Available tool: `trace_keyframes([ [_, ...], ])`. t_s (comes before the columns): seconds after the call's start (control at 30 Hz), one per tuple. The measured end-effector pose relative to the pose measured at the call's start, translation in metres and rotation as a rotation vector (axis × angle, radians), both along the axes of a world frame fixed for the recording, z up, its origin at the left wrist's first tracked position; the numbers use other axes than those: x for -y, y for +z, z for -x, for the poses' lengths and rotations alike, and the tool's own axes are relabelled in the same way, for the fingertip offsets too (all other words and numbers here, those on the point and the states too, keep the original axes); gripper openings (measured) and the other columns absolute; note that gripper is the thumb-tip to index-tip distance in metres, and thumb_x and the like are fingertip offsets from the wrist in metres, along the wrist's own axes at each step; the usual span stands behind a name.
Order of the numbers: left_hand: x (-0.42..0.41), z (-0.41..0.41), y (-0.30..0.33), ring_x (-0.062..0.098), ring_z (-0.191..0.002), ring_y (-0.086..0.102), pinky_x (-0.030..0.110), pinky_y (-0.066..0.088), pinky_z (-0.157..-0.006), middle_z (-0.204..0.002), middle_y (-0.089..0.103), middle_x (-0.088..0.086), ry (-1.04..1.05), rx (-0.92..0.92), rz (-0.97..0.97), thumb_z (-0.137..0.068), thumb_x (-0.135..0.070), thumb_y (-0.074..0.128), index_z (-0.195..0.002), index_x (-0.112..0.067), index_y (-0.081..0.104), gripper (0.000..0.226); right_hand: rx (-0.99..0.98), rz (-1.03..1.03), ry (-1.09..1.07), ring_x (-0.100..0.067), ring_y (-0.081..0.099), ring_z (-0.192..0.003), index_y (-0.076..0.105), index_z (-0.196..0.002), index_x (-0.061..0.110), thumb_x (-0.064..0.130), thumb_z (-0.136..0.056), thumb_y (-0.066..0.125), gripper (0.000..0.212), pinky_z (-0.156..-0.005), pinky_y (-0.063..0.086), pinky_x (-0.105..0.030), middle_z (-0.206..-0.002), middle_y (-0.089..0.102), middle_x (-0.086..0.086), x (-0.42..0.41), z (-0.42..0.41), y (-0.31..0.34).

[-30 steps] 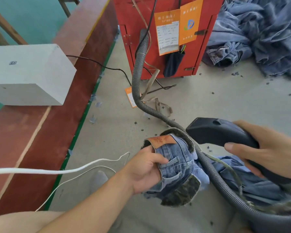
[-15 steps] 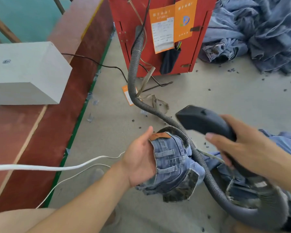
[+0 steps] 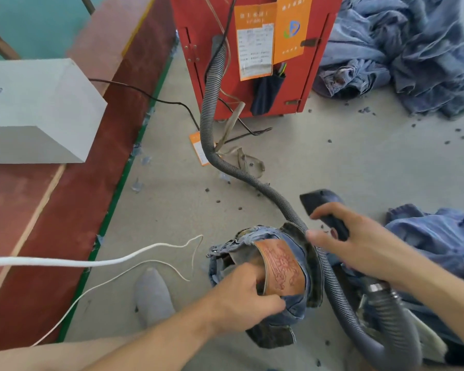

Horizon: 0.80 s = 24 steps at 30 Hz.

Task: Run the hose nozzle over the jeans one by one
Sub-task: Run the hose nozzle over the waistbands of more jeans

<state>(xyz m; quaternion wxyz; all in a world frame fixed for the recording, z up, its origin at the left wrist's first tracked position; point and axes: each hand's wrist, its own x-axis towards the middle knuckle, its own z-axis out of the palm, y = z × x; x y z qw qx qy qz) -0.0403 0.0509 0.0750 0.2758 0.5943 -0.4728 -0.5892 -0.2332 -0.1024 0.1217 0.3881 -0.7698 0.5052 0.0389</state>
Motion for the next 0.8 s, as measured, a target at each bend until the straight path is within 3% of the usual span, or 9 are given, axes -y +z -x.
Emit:
trace_keyframes([
  [0.07, -0.002, 0.005, 0.004, -0.008, -0.114, 0.06, 0.009, 0.045, -0.095, -0.121, 0.066, -0.023, -0.092, 0.032, 0.116, -0.078, -0.025, 0.065, -0.117, -0.029, 0.068, 0.039, -0.052, 0.03, 0.052, -0.008, 0.066, -0.069, 0.05, -0.116, 0.049, 0.063, -0.086, 0.069, 0.038, -0.064, 0.052, -0.029, -0.082, 0.069, 0.004, -0.005, -0.004, -0.01],
  [0.17, -0.005, 0.008, 0.004, -0.006, -0.129, 0.05, 0.015, 0.039, -0.108, -0.135, 0.058, -0.02, -0.17, 0.086, 0.267, -0.083, -0.019, 0.067, -0.114, -0.017, 0.073, 0.031, -0.087, 0.068, 0.09, -0.017, 0.068, -0.082, 0.049, -0.123, 0.044, 0.043, -0.089, 0.077, 0.044, -0.08, 0.055, -0.039, -0.094, 0.072, 0.001, -0.003, -0.003, -0.02],
  [0.3, -0.008, 0.011, 0.006, -0.01, -0.136, 0.04, 0.009, 0.029, -0.11, -0.139, 0.05, -0.022, -0.2, 0.101, 0.404, -0.086, -0.01, 0.068, -0.112, -0.015, 0.075, 0.027, -0.103, 0.111, 0.092, -0.009, 0.066, -0.068, 0.043, -0.119, 0.056, 0.024, -0.088, 0.075, 0.055, -0.066, 0.055, -0.031, -0.086, 0.071, 0.007, 0.002, 0.001, -0.023],
  [0.43, -0.008, 0.014, 0.004, 0.0, -0.14, 0.039, 0.012, 0.029, -0.11, -0.141, 0.051, -0.011, -0.203, 0.132, 0.48, -0.082, -0.008, 0.069, -0.097, -0.018, 0.074, 0.019, -0.046, 0.136, 0.104, -0.005, 0.065, -0.057, 0.039, -0.117, 0.065, 0.011, -0.086, 0.067, 0.068, -0.053, 0.051, -0.023, -0.078, 0.068, 0.014, 0.001, 0.0, -0.022],
  [0.57, -0.01, 0.017, -0.009, 0.021, -0.15, 0.033, 0.037, 0.027, -0.122, -0.144, 0.054, 0.005, -0.314, 0.314, 0.629, -0.084, -0.012, 0.069, -0.1, -0.013, 0.076, 0.018, 0.015, 0.099, 0.079, -0.01, 0.065, -0.051, 0.043, -0.117, 0.065, 0.008, -0.086, 0.067, 0.07, -0.051, 0.056, -0.032, -0.079, 0.069, 0.007, 0.005, 0.004, -0.017],
  [0.63, -0.009, 0.02, -0.017, 0.021, -0.147, 0.037, 0.04, 0.03, -0.12, -0.144, 0.054, 0.003, -0.326, 0.329, 0.566, -0.09, -0.023, 0.064, -0.104, -0.015, 0.076, 0.02, 0.054, 0.092, 0.081, -0.009, 0.065, -0.053, 0.043, -0.118, 0.067, 0.009, -0.088, 0.069, 0.07, -0.05, 0.054, -0.028, -0.079, 0.069, 0.009, 0.007, 0.007, -0.015],
  [0.7, 0.0, 0.013, -0.01, 0.01, -0.126, 0.059, 0.034, 0.047, -0.107, -0.13, 0.065, -0.003, -0.037, 0.018, 0.206, -0.094, -0.042, 0.061, -0.106, -0.028, 0.077, 0.024, 0.109, 0.057, 0.067, -0.009, 0.066, -0.057, 0.043, -0.124, 0.071, 0.015, -0.093, 0.069, 0.07, -0.052, 0.05, -0.025, -0.074, 0.068, 0.01, 0.01, 0.007, -0.011],
  [0.73, 0.008, 0.003, -0.005, 0.007, -0.1, 0.068, 0.03, 0.056, -0.089, -0.106, 0.072, -0.003, 0.213, -0.252, -0.011, -0.093, -0.048, 0.065, -0.101, -0.032, 0.079, 0.023, 0.143, 0.033, 0.054, -0.011, 0.067, -0.057, 0.041, -0.129, 0.074, 0.017, -0.095, 0.069, 0.071, -0.054, 0.051, -0.026, -0.074, 0.068, 0.01, 0.012, 0.007, -0.007],
  [0.8, 0.025, -0.033, -0.008, 0.009, -0.061, 0.058, 0.024, 0.048, -0.056, -0.07, 0.059, -0.003, 0.727, -0.637, -0.285, -0.088, -0.048, 0.066, -0.088, -0.023, 0.079, 0.028, 0.198, 0.036, 0.031, -0.017, 0.069, -0.057, 0.03, -0.14, 0.074, 0.018, -0.097, 0.069, 0.081, -0.053, 0.055, -0.029, -0.076, 0.068, 0.005, 0.019, 0.008, 0.001],
])
